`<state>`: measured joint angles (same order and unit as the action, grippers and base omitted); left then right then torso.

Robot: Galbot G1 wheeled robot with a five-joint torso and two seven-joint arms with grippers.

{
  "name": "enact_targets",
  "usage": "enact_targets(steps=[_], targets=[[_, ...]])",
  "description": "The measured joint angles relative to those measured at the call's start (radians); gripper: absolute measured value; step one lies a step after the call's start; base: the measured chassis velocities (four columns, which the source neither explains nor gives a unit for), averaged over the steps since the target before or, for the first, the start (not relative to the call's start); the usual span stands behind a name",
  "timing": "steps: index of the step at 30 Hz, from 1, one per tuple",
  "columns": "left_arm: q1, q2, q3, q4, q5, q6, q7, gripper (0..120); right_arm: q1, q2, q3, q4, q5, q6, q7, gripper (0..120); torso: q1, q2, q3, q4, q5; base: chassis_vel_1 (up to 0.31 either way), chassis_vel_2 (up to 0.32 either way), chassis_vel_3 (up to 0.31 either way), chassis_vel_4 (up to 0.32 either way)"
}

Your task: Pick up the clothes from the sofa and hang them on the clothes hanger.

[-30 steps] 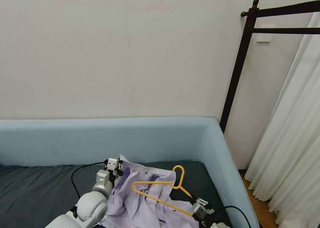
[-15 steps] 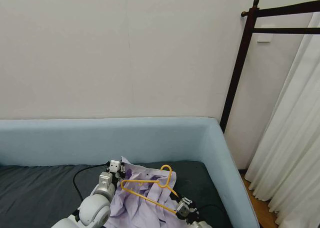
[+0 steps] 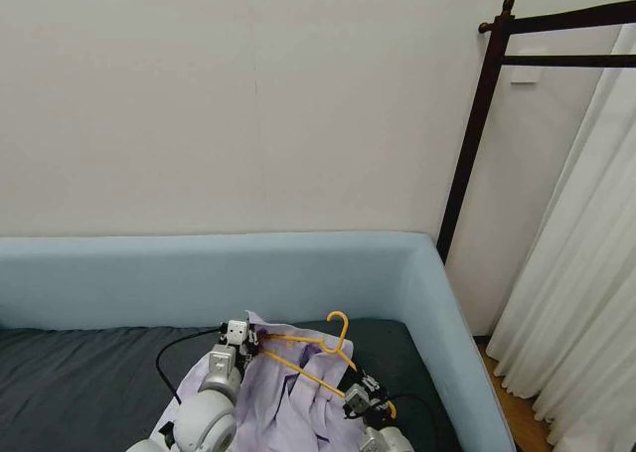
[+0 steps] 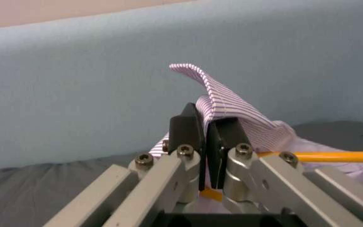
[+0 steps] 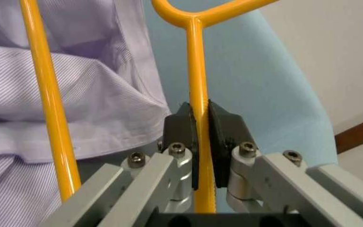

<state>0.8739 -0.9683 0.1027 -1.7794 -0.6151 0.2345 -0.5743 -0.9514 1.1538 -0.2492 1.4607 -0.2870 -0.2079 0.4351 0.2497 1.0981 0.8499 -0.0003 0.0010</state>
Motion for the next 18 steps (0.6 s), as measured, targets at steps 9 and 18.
enact_targets(steps=[9, 18], targets=[[-0.023, -0.039, 0.024, -0.081, -0.042, 0.041, -0.094, 0, 0.083, 0.044, -0.016, -0.053, -0.177, 0.089, 0.039, 4, 0.000, 0.000, 0.000, 0.0000, 0.0000, 0.000, 0.000, 0.000, 0.000], [-0.055, -0.062, 0.033, -0.094, -0.057, 0.040, -0.119, 0, 0.158, 0.048, -0.053, -0.091, -0.234, 0.117, 0.018, 4, 0.000, 0.000, 0.000, -0.0002, 0.0000, 0.000, 0.000, 0.000, 0.000]])
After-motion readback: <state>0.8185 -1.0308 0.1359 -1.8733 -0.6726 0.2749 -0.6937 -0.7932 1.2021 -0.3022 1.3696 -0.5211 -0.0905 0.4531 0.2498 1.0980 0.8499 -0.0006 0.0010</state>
